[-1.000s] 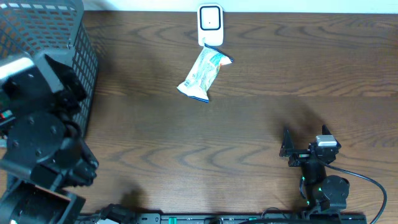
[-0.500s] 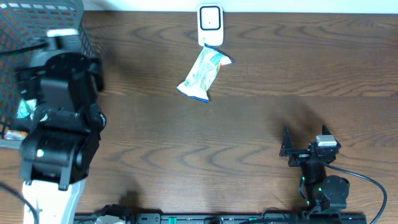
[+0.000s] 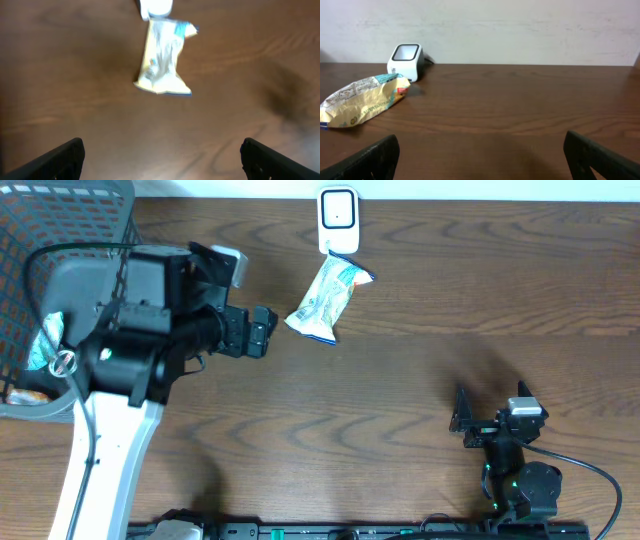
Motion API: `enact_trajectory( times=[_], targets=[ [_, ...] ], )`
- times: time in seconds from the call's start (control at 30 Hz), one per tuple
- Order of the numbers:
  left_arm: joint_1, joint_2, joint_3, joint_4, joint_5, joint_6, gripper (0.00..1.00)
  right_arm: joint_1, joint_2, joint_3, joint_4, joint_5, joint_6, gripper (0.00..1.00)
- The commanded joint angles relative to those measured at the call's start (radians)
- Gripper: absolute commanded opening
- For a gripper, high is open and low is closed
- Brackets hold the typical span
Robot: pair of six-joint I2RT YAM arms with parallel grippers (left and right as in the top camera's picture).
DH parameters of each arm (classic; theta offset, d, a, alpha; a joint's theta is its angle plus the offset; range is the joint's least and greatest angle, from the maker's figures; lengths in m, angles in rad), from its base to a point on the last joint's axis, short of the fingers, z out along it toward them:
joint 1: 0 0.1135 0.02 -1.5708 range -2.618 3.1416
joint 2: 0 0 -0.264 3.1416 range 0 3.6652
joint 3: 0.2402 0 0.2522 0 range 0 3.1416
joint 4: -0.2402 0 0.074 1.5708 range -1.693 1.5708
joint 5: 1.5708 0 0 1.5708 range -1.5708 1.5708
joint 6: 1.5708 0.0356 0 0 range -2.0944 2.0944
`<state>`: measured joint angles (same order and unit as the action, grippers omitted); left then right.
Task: Scan the item barcode
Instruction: 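Return the left gripper to the basket and grasp a green snack pack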
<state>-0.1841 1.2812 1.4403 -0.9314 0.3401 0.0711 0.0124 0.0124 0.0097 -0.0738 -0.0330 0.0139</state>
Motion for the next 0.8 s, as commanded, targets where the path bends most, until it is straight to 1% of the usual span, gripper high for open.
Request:
enact_trajectory(
  times=[0.0, 0.03, 0.1, 0.27, 0.33, 0.43, 0.5, 0.53, 0.57, 0.67, 0.73, 0.77],
  targets=[
    [0.005, 0.047, 0.002, -0.018, 0.056, -0.013, 0.98, -0.014, -0.005, -0.004, -0.001, 0.000, 0.000, 0.99],
    [0.005, 0.053, 0.005, -0.017, 0.052, -0.013, 0.98, -0.014, -0.005, -0.004, -0.001, 0.000, 0.000, 0.99],
    [0.005, 0.061, 0.031, -0.018, -0.004, -0.013, 0.98, -0.014, -0.005, -0.004, -0.001, 0.000, 0.000, 0.99],
    [0.006, 0.063, 0.205, -0.033, -0.268, -0.009, 0.98, -0.014, -0.005, -0.004, 0.000, 0.000, 0.000, 0.99],
    [0.022, 0.069, 0.274, -0.028, -0.317, 0.015, 0.98, -0.014, -0.005, -0.003, -0.001, 0.000, 0.000, 0.99],
    [0.085, 0.101, 0.360, -0.046, -0.327, 0.013, 0.99, -0.014, -0.005, -0.004, -0.001, 0.000, 0.000, 0.99],
    [0.138, 0.136, 0.417, -0.058, -0.279, -0.004, 0.88, -0.014, -0.005, -0.003, 0.000, 0.000, 0.000, 0.99],
    [0.172, 0.156, 0.446, -0.055, -0.232, -0.018, 0.86, -0.014, -0.005, -0.004, -0.001, 0.000, 0.000, 0.99],
    [0.203, 0.173, 0.471, -0.036, -0.196, -0.029, 0.86, -0.014, -0.005, -0.004, -0.001, 0.000, 0.000, 0.99],
    [0.261, 0.188, 0.488, 0.044, -0.207, -0.068, 0.87, -0.014, -0.005, -0.003, -0.001, 0.000, 0.000, 0.99],
    [0.311, 0.189, 0.488, 0.113, -0.257, -0.084, 0.94, -0.014, -0.005, -0.004, -0.001, 0.000, 0.000, 0.99],
    [0.333, 0.189, 0.488, 0.132, -0.286, -0.084, 0.96, -0.014, -0.005, -0.004, -0.001, 0.000, 0.000, 0.99]
  ],
)
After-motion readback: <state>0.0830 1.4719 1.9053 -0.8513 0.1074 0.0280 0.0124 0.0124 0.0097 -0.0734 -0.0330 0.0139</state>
